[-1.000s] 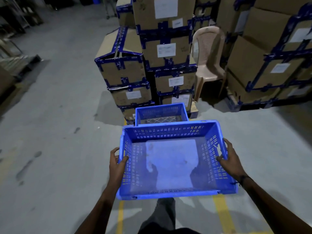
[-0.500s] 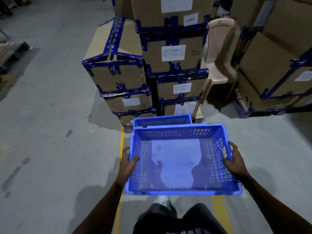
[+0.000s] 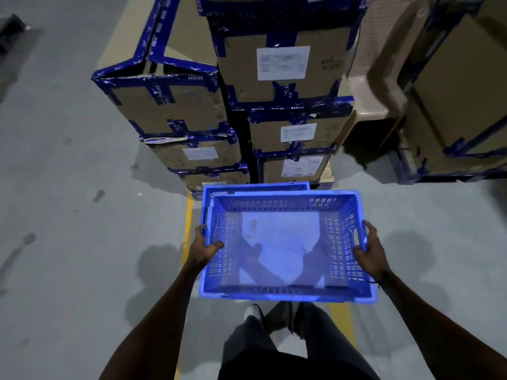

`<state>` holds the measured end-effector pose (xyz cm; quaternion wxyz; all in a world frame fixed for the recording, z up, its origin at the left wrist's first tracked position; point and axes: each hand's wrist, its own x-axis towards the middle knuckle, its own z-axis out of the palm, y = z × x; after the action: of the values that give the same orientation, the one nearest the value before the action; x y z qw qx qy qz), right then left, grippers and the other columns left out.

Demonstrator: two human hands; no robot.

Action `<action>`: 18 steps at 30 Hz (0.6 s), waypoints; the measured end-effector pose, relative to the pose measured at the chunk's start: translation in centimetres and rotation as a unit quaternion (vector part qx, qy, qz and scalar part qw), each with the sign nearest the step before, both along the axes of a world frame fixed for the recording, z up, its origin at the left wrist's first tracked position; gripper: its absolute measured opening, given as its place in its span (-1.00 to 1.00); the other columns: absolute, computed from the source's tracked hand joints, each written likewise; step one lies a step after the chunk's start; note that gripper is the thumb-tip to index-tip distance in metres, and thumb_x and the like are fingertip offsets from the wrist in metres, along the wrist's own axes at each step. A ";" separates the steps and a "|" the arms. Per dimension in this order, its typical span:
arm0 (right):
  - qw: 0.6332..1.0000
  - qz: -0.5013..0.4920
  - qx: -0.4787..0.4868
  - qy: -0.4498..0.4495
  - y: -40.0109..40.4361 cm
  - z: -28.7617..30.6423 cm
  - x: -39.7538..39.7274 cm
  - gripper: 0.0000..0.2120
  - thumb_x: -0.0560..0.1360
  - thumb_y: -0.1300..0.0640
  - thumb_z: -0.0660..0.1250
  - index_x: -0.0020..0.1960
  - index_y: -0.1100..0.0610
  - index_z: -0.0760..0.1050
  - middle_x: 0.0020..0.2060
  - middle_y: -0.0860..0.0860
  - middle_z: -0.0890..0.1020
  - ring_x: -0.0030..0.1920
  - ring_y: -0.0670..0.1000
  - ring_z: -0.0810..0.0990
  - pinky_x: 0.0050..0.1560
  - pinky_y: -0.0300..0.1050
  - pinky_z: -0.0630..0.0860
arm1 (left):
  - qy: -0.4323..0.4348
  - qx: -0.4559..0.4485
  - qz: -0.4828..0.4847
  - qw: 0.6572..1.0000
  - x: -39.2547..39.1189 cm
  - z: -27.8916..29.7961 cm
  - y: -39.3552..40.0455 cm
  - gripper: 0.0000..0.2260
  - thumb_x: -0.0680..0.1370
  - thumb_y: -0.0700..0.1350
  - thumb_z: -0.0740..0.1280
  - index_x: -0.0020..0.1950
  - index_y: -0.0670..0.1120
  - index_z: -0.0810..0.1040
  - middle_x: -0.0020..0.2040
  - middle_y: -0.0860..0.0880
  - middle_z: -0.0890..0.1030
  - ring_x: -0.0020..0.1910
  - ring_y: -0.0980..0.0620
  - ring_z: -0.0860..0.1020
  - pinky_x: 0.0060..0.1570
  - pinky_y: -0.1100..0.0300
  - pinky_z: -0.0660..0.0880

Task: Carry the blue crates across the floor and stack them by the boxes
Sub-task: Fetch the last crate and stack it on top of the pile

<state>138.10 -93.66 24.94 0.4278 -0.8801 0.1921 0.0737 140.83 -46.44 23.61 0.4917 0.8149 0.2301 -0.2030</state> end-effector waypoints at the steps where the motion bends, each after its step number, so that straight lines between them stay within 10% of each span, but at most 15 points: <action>1: 1.000 0.002 -0.004 0.001 -0.1 -0.3 0.6 -0.27 0.45 0.44 0.27 0.55 0.11 0.14 0.09 0.11 0.53 -0.22 0.23 0.61 -0.22 0.08 0.53 | 0.006 0.000 0.007 1.000 0.5 -0.5 -0.2 -0.17 0.35 0.04 0.50 0.53 0.03 0.19 0.32 -0.10 0.52 0.14 -0.15 0.61 0.04 0.02 0.53; 6: 0.999 0.033 -0.005 0.008 -1.4 -2.4 2.8 -0.24 0.45 0.44 0.26 0.57 0.10 0.12 0.32 0.17 0.43 0.04 0.25 0.59 -0.02 0.05 0.52 | 0.023 0.024 0.023 0.999 2.1 -2.7 -1.0 -0.18 0.44 -0.16 0.56 0.57 -0.01 0.17 0.39 -0.13 0.51 0.16 -0.16 0.62 -0.01 0.07 0.50; 10: 0.998 0.047 -0.016 0.036 -2.0 -3.4 3.9 -0.22 0.45 0.40 0.27 0.58 0.06 0.09 0.31 0.24 0.45 0.06 0.24 0.60 -0.04 -0.06 0.46 | 0.016 0.056 -0.023 0.998 2.8 -3.4 -0.8 -0.07 0.42 -0.18 0.58 0.66 -0.10 0.11 0.60 -0.10 0.28 0.54 -0.11 0.33 0.40 0.00 0.37; 18: 0.998 0.036 -0.024 0.043 -2.3 -3.5 4.8 -0.30 0.46 0.40 0.25 0.52 0.00 0.19 -0.10 0.21 0.66 -0.22 0.22 0.60 -0.17 -0.04 0.43 | 0.053 0.113 -0.123 0.984 -0.9 -1.7 -0.9 0.54 -0.06 0.52 0.55 0.68 -0.10 -0.13 0.66 -0.11 0.01 0.63 -0.14 0.09 0.55 -0.09 0.18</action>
<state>142.87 -95.96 21.45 0.3948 -0.8926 0.1802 0.1222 139.97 -47.37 21.93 0.3543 0.8755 0.1756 -0.2777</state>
